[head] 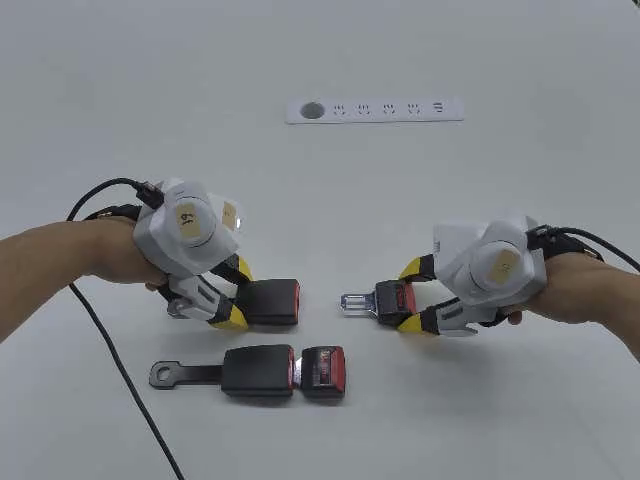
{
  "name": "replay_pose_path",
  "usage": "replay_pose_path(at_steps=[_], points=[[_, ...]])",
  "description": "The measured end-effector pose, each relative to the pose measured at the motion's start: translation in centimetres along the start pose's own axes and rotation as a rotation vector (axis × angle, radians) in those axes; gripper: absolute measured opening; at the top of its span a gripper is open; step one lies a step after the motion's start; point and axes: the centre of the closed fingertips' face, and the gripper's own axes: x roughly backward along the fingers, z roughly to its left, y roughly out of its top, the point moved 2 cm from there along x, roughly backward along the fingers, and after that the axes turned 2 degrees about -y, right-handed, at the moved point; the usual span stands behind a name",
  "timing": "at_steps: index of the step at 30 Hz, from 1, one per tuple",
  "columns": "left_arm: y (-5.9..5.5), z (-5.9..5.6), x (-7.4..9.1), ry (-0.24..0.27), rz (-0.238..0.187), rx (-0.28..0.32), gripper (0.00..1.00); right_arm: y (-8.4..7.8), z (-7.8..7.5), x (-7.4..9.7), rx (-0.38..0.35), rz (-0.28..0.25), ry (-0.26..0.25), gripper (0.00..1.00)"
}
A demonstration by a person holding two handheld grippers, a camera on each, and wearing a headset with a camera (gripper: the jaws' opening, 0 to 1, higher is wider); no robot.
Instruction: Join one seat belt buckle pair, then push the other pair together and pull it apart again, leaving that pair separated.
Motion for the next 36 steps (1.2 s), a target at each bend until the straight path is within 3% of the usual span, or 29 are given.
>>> replay_pose_path(at_steps=[36], points=[[0.2, -0.3, -0.2, 0.006, 0.016, 0.027, 0.32, 3.2, 0.5, -2.0, 0.02, -0.02, 0.032, 0.31]])
